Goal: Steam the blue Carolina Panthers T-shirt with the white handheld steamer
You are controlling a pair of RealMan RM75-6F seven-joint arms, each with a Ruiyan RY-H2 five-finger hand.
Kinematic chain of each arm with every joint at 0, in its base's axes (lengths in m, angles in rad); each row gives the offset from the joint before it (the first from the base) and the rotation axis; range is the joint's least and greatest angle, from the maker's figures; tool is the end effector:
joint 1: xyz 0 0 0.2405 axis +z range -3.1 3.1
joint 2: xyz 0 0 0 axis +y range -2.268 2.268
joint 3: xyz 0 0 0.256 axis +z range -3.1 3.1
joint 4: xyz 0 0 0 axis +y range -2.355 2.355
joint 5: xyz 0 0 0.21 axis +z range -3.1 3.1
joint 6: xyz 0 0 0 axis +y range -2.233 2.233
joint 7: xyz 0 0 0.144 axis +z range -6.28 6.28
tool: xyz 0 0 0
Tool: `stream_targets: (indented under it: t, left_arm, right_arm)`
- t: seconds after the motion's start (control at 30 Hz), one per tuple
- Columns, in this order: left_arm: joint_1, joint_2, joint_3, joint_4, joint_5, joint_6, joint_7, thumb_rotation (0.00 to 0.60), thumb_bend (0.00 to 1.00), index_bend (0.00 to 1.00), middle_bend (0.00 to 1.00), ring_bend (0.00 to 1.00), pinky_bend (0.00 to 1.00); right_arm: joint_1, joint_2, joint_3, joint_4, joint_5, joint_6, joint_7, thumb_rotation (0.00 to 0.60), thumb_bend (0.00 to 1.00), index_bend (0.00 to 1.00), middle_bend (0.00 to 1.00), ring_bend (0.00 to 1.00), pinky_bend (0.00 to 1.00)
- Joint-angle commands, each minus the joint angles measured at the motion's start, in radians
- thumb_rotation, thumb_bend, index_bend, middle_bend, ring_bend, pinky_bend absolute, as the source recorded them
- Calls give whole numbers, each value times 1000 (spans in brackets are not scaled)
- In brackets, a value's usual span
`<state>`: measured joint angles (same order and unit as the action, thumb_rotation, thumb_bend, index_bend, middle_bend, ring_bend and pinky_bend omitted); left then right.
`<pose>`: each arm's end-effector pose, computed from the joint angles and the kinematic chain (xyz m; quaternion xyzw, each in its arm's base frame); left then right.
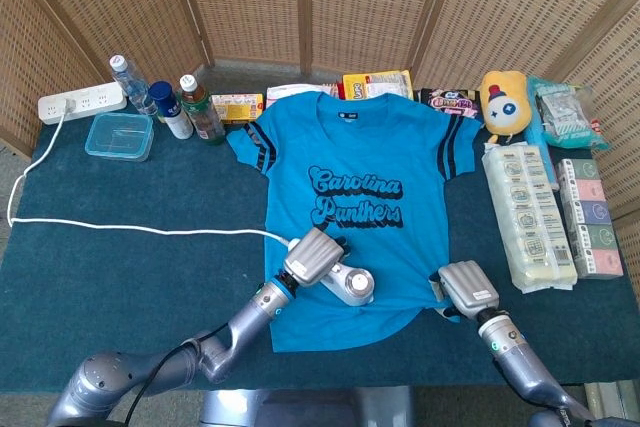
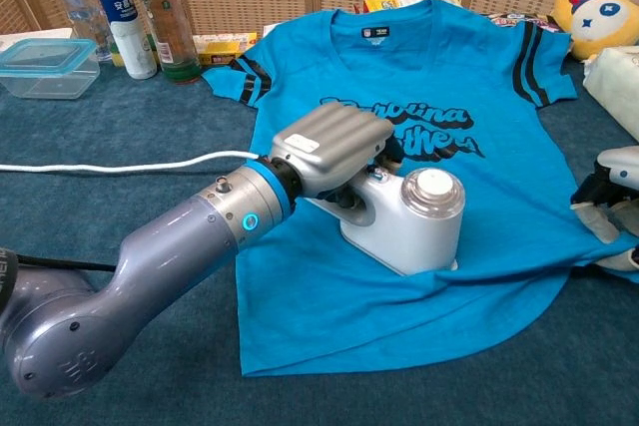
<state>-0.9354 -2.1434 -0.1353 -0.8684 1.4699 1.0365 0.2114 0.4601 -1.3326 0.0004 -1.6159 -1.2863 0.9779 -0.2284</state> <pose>-0.0418 0.3099 -0.1620 -0.8048 -0.2222 -0.4532 0.3123 -0.2514 -0.2526 0.0223 0.7466 -0.4407 0.2791 0.4128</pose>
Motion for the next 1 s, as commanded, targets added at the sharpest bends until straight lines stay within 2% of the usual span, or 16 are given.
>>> stream_targets:
  t: [0.03, 0.37, 0.63, 0.8, 1.0]
  left_arm:
    - [20, 31, 32, -42, 24, 10, -8, 600, 522, 736, 848, 771, 797]
    - [73, 145, 118, -177, 92, 49, -28, 600, 522, 737, 848, 771, 797]
    - [105, 223, 158, -248, 127, 71, -28, 600, 522, 736, 848, 771, 797]
    - [119, 252, 163, -252, 132, 75, -27, 600, 523, 737, 848, 771, 797]
    - [124, 256, 129, -208, 105, 65, -26, 600, 522, 736, 848, 770, 797]
  right_arm:
    - [0, -1, 0, -2, 0, -1, -2, 600, 371, 741, 678, 746, 850]
    - [1, -5, 0, -11, 3, 1, -19, 600, 372, 742, 679, 747, 850]
    - [2, -9, -1, -22, 7, 3, -35, 600, 371, 742, 680, 748, 852]
    - [2, -9, 0, -27, 11, 5, -43, 600, 372, 742, 679, 748, 853]
    - [3, -10, 1, -29, 16, 3, -47, 600, 371, 743, 680, 748, 855]
